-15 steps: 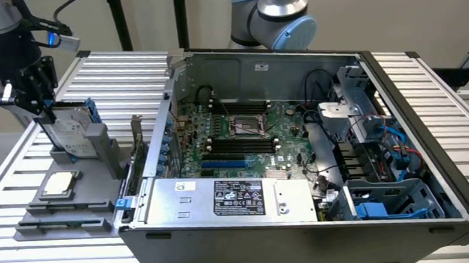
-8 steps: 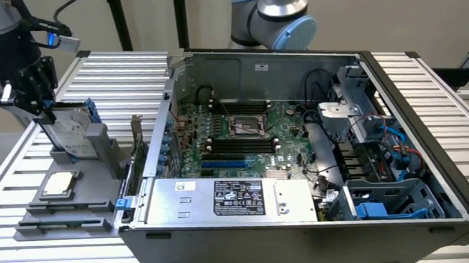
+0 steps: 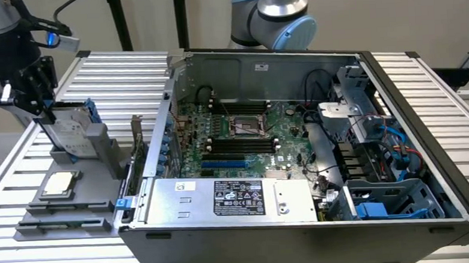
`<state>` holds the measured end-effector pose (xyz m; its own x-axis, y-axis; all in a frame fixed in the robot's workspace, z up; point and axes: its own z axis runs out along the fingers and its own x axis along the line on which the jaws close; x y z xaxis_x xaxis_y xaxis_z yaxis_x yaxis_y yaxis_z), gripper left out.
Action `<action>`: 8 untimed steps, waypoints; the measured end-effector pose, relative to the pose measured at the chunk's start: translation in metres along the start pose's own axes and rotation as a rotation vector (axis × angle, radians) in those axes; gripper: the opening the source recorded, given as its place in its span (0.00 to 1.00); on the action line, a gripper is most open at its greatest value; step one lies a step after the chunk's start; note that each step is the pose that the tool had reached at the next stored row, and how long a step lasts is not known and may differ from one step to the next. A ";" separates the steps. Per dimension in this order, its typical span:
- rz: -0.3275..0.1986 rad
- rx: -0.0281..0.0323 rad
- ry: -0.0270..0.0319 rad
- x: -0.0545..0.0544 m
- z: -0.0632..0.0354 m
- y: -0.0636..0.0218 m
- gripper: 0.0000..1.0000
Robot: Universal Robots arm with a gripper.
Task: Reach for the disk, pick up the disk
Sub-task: 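Pick up the disk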
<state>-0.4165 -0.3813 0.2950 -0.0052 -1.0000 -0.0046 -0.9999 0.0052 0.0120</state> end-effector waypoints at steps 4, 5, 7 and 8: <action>0.000 -0.0001 -0.0003 0.000 -0.0055 0.0000 0.33; 0.000 0.0000 -0.0003 0.000 -0.0078 0.0000 0.33; 0.000 -0.0002 -0.0003 0.000 -0.0132 -0.0003 0.33; 0.000 -0.0001 -0.0003 0.000 -0.0162 -0.0005 0.33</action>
<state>-0.4158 -0.3812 0.3112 -0.0053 -1.0000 -0.0049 -0.9999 0.0052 0.0121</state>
